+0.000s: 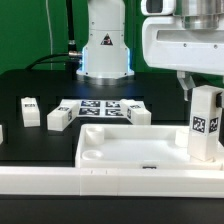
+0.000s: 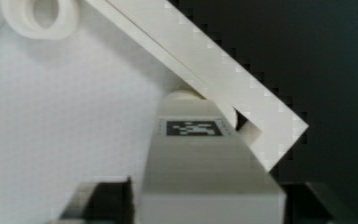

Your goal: Assemble desk

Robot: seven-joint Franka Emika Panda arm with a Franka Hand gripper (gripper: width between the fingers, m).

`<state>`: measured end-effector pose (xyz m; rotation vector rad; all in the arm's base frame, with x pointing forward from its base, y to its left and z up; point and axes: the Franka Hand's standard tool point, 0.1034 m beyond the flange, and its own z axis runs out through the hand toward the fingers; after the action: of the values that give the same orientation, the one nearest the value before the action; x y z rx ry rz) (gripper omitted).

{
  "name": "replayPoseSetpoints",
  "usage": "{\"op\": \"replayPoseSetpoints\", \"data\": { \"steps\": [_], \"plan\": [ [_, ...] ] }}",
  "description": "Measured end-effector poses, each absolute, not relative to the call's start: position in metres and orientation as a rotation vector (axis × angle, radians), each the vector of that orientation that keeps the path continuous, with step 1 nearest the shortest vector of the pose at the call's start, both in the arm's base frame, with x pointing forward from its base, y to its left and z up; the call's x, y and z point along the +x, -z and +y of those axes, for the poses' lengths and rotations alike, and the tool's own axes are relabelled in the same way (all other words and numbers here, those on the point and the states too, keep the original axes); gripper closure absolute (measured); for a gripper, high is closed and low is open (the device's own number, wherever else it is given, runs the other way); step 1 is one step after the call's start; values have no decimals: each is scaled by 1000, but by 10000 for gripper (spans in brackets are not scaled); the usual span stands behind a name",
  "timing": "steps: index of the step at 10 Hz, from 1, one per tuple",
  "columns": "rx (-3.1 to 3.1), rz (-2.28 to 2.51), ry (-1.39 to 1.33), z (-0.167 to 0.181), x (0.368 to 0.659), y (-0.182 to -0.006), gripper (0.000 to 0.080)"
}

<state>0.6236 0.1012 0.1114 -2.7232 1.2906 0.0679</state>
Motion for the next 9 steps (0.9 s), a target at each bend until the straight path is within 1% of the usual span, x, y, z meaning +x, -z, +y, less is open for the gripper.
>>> {"op": "replayPoseSetpoints", "data": {
  "steps": [1,2,3,4,7,9],
  "plan": [
    [-2737,1259,-64,100,624,-111,297],
    [-2796,1144,-56,101,624,-111,297],
    [-2870,970,-40,101,624,-111,181],
    [-2895,890,-35,101,624,-111,159],
    [-2970,594,-18,100,624,-110,151],
    [-3074,236,6,101,622,-108,151]
  ]
}}
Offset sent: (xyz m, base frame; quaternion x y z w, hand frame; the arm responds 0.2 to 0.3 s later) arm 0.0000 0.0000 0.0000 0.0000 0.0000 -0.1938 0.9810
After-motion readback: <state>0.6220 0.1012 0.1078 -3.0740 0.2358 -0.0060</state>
